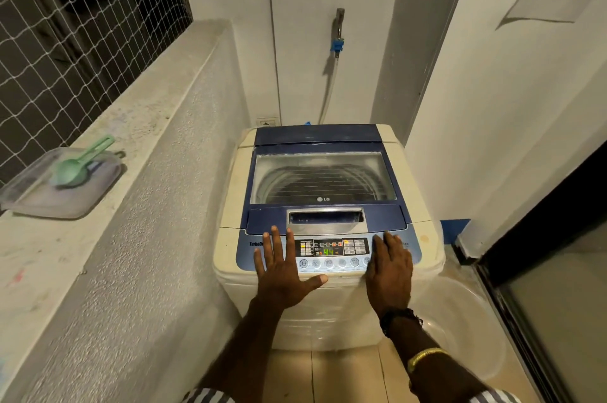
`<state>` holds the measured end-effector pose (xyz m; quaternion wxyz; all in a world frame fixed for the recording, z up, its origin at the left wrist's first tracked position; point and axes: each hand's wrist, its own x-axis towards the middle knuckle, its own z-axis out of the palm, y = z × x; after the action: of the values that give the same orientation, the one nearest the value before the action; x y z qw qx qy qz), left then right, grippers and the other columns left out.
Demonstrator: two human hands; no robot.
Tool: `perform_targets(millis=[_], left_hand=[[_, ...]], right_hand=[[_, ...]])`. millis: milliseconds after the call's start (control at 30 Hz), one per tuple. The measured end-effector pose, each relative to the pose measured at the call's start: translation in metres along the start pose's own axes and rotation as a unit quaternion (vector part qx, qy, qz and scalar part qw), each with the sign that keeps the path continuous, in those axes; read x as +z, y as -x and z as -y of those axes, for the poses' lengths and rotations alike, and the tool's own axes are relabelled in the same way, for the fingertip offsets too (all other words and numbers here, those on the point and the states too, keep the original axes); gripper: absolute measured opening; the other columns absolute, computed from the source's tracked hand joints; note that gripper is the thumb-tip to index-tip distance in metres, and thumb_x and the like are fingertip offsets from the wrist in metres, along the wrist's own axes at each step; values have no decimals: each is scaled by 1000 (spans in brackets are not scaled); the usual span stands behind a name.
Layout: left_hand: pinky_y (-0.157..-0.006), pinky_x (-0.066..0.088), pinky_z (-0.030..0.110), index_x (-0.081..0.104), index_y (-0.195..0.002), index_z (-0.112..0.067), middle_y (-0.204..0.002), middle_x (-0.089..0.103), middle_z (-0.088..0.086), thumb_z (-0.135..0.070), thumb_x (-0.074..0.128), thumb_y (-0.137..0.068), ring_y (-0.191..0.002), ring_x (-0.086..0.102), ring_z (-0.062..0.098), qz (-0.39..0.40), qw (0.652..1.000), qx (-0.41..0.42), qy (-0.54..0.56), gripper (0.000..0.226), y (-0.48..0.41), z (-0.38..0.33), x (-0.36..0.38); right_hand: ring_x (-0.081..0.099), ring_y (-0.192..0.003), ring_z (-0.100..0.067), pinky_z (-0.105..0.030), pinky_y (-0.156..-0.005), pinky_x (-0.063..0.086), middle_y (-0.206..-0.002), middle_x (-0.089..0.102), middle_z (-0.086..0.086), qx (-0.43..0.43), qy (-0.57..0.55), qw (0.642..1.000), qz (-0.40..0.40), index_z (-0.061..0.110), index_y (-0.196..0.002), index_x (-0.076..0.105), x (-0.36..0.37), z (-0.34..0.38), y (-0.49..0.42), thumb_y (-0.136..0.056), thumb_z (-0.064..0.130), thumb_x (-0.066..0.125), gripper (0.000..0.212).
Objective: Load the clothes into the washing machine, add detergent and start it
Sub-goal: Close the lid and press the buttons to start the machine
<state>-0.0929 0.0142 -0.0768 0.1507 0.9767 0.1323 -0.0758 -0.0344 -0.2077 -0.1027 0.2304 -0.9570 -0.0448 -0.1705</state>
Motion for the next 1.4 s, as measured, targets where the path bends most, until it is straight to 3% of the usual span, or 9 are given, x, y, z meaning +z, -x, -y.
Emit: perform_targets(millis=[67,300,433,567,767,933,1400], left_hand=[[-115,-17,52,-43,-140,-28,-149,-48,6,-105,-4,-41,-140,-41,29,0,1000,3,-1,132,0,1,1],[-116,-16,54,-36,-144,-27,-147,-50,6,-102,1,-47,-139,-41,29,14,1000,12,-5,128,-2,5,1],[-116,-17,51,-32,-146,-29,-148,-48,4,-102,4,-50,-141,-39,27,8,1000,26,1,126,-2,9,0],[-115,-19,49,-32,-145,-31,-149,-46,3,-102,3,-50,-142,-38,25,3,999,44,-20,124,-1,17,-4],[-114,-21,48,-31,-145,-33,-150,-46,2,-98,19,-61,-141,-39,23,-1,999,47,-12,118,-2,17,-3],[-112,-24,45,-29,-146,-33,-151,-45,2,-99,15,-59,-141,-39,23,-11,999,46,-11,118,-2,18,-1],[-113,-23,43,-34,-143,-35,-149,-47,-1,-99,4,-58,-140,-41,20,-25,999,40,-9,114,0,17,-3]], right_hand=[[47,-135,-39,-58,-115,32,-143,53,-19,-24,-6,1000,13,8,-132,60,-2,2,-3,-94,26,38,48],[46,-136,-41,-62,-114,30,-146,50,-19,-43,-2,998,42,9,-138,55,-2,3,-8,-92,24,46,50],[48,-134,-41,-63,-112,31,-145,52,-19,-52,-2,998,36,10,-138,56,-3,0,-7,-94,30,34,53],[46,-136,-40,-62,-115,28,-146,51,-17,-39,-26,998,35,11,-138,56,-2,2,-7,-94,28,35,52],[48,-134,-41,-63,-112,32,-145,52,-18,-43,-19,998,37,11,-138,56,0,-1,-6,-92,27,43,50],[46,-137,-38,-60,-115,29,-147,50,-16,-44,-18,998,40,12,-139,54,-2,0,-4,-95,32,30,54],[42,-140,-36,-58,-118,25,-150,47,-14,-32,-22,997,64,15,-142,52,-5,1,-5,-99,37,25,56]])
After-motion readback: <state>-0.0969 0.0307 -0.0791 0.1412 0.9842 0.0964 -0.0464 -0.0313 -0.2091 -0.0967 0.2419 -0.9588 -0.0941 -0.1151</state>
